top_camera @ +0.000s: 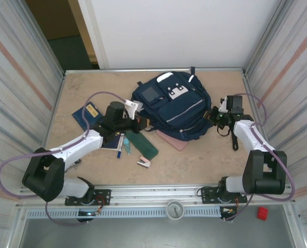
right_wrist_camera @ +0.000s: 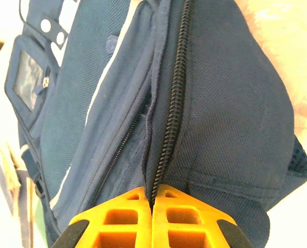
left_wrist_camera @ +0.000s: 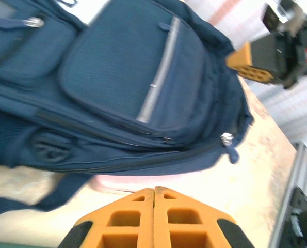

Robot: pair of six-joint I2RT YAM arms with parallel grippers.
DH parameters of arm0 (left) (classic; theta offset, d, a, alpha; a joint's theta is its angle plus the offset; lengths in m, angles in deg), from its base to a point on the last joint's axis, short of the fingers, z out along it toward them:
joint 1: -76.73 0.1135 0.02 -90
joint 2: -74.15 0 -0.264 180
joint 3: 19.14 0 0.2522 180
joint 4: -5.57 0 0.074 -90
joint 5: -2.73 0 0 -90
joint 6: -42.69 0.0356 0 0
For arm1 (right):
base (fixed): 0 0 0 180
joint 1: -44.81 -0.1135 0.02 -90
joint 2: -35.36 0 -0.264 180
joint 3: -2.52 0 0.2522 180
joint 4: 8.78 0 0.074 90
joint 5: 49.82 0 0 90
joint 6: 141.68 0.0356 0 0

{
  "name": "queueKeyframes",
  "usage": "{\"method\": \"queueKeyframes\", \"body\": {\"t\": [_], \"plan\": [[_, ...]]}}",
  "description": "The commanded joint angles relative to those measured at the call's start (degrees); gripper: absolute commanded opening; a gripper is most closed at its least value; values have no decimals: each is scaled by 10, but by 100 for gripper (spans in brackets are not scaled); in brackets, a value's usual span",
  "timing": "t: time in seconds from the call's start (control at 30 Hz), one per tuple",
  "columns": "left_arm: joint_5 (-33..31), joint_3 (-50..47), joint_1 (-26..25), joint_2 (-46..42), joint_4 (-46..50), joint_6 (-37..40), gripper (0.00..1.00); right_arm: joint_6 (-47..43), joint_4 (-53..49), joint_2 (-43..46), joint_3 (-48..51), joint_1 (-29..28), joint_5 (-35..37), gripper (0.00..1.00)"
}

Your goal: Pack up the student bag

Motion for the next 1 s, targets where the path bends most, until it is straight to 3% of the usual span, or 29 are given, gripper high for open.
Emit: {"method": "queueKeyframes", "body": {"t": [0.0, 0.1, 0.13, 0.27, 0.5, 0.67, 0.97], "plan": [[24, 15, -40, -1, -20, 18, 0, -44, -39, 39, -27, -31, 40, 8], [-41, 40, -82, 17, 15, 83, 1, -24, -36, 42, -18, -37, 25, 8], [-68, 52, -99, 23, 35, 109, 13, -16, -36, 39, -19, -40, 17, 8], [-184, 85, -161, 44, 87, 161, 40, -1, -31, 38, -25, -59, 22, 6], [-368, 139, -255, 116, 152, 224, 66, -3, -29, 21, -35, -69, 20, 5], [-460, 174, -274, 176, 174, 266, 70, -2, -23, 16, -35, -70, 17, 5], [-503, 209, -283, 226, 150, 309, 51, -5, -19, 9, -30, -70, 14, 5]]}}
